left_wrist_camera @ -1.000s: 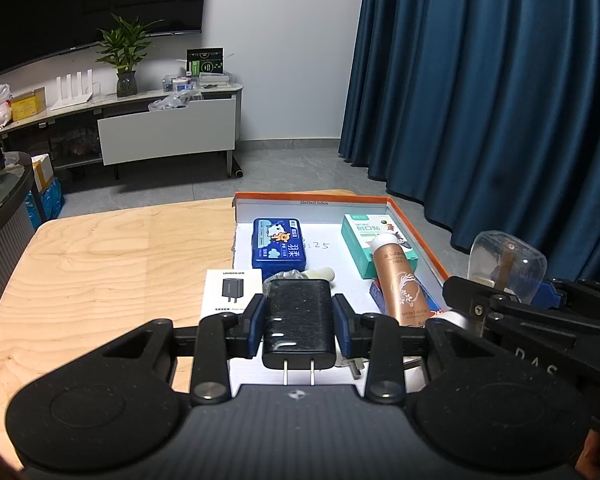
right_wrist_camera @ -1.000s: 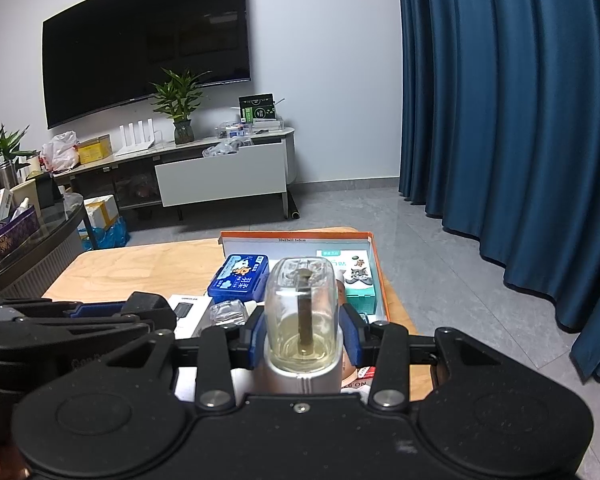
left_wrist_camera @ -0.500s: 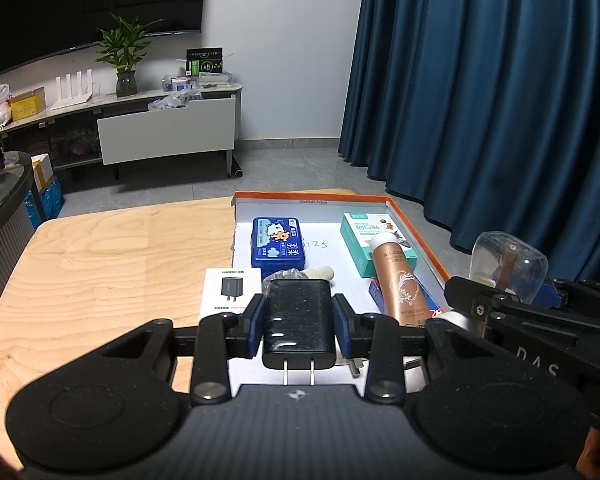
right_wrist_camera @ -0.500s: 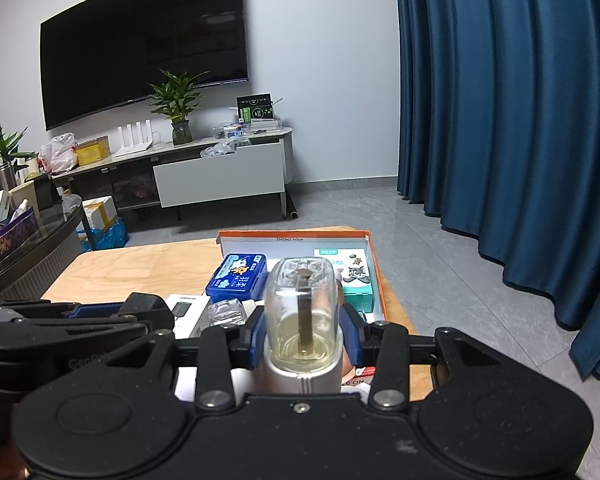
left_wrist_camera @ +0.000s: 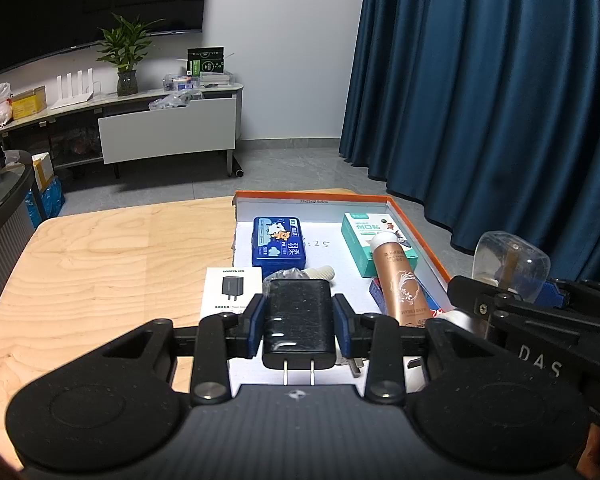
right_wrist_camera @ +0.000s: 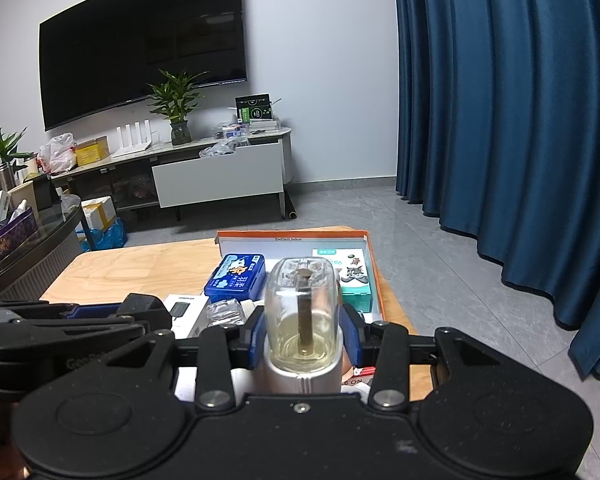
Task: Organize rigid objects
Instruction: 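Hold the charger and diffuser above the white box, lowering them, then open left gripper to drop the charger while right releases the diffuser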
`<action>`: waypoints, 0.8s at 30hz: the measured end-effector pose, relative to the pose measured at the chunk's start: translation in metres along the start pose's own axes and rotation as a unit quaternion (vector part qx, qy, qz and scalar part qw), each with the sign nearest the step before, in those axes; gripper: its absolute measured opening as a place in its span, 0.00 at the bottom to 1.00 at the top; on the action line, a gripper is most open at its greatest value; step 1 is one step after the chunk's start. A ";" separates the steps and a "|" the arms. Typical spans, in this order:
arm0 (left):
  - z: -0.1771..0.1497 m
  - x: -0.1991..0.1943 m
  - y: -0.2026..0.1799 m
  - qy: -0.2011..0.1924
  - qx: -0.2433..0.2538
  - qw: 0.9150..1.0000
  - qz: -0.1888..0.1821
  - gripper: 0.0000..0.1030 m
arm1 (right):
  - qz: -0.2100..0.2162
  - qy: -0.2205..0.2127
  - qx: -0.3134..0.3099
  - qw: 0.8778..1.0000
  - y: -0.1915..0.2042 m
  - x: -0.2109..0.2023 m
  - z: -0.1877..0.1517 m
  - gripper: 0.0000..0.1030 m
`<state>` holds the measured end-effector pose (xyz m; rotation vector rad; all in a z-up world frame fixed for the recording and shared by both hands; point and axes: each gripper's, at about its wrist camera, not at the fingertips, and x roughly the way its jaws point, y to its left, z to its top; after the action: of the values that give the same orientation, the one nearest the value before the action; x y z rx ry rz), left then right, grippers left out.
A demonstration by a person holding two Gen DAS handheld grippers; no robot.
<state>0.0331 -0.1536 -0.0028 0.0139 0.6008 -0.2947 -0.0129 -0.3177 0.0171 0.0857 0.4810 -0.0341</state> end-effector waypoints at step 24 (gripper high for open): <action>-0.003 0.002 0.001 0.004 -0.001 1.000 0.000 0.35 | -0.005 0.010 0.005 1.000 0.001 0.008 -0.001 0.47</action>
<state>0.0337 -0.1527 -0.0066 0.0141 0.6098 -0.2934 -0.0067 -0.3164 0.0126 0.0931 0.5009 -0.0464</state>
